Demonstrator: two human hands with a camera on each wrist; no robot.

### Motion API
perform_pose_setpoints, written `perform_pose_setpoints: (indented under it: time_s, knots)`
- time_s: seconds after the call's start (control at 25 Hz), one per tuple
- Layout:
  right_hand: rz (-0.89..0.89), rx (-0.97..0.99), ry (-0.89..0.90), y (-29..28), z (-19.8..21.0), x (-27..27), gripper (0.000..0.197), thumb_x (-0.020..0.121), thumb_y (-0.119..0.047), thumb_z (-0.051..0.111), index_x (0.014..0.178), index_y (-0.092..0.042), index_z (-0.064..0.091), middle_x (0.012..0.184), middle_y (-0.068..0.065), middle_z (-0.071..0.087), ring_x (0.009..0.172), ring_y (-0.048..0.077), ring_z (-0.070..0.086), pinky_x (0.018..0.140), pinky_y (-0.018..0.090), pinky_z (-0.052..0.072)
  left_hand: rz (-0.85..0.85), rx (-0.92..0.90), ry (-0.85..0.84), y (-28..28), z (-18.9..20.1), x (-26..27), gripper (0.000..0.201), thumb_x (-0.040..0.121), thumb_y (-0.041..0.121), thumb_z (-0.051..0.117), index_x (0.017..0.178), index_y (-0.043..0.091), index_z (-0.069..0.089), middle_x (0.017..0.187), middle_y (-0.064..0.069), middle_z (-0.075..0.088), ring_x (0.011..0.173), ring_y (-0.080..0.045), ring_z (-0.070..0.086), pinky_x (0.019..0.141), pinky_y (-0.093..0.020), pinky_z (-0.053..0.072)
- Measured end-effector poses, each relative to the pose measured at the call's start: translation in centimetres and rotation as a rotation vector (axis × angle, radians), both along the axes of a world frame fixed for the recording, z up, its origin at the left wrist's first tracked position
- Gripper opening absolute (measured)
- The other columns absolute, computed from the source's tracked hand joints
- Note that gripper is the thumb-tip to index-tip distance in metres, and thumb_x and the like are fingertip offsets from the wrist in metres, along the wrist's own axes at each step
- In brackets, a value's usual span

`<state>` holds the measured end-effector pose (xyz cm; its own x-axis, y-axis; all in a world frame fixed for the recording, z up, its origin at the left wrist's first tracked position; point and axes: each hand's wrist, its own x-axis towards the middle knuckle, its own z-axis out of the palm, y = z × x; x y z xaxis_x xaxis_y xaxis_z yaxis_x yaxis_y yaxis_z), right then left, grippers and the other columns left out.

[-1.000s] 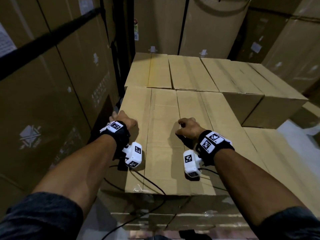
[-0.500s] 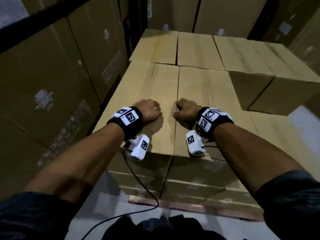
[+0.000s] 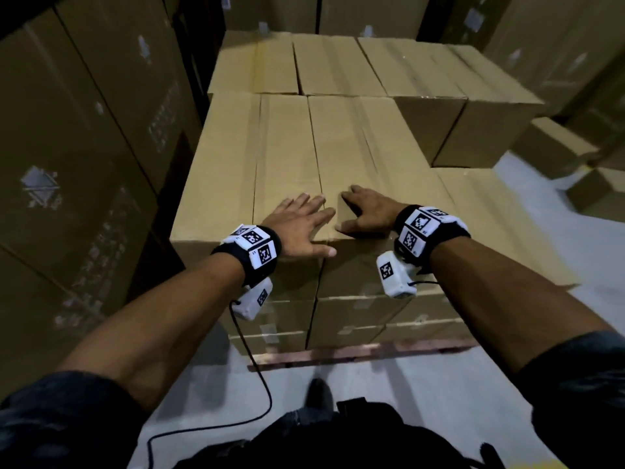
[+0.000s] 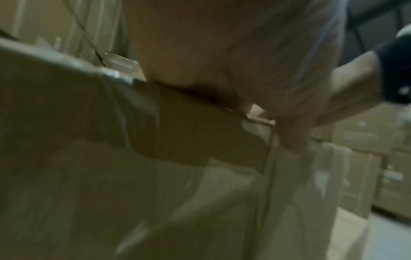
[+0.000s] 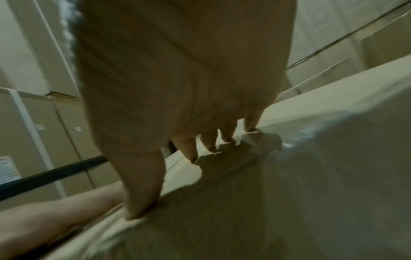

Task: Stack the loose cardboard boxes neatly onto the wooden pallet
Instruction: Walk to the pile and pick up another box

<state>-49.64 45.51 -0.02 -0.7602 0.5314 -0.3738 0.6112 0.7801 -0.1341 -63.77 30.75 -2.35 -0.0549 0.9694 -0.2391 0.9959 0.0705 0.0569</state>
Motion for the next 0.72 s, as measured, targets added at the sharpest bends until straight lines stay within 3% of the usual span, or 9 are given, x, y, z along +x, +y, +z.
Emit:
perform_pose_setpoints:
  time_s: [0.2, 0.72]
  knots:
    - [-0.051, 0.108, 0.000, -2.0, -2.1, 3.3, 0.108, 0.081, -0.071, 0.064, 0.161, -0.022, 0.010, 0.169, 0.007, 0.004, 0.153, 0.030, 0.011, 0.121, 0.053, 0.020, -0.036, 0.112, 0.045, -0.7, -1.4, 0.8, 0.083, 0.094, 0.064, 0.043, 0.158, 0.026, 0.005, 0.166, -0.003, -0.003, 0.153, -0.025, 0.001, 0.123, -0.043, 0.006]
    - [-0.071, 0.191, 0.059, -2.6, -2.2, 4.5, 0.095, 0.087, -0.064, 0.062, 0.161, -0.027, 0.014, 0.169, 0.003, 0.008, 0.154, 0.028, 0.012, 0.122, 0.052, 0.019, -0.034, 0.181, 0.051, -0.7, -0.5, 1.6, 0.077, 0.095, 0.059, 0.048, 0.156, 0.023, 0.020, 0.165, -0.004, 0.011, 0.152, -0.025, 0.013, 0.121, -0.040, 0.013]
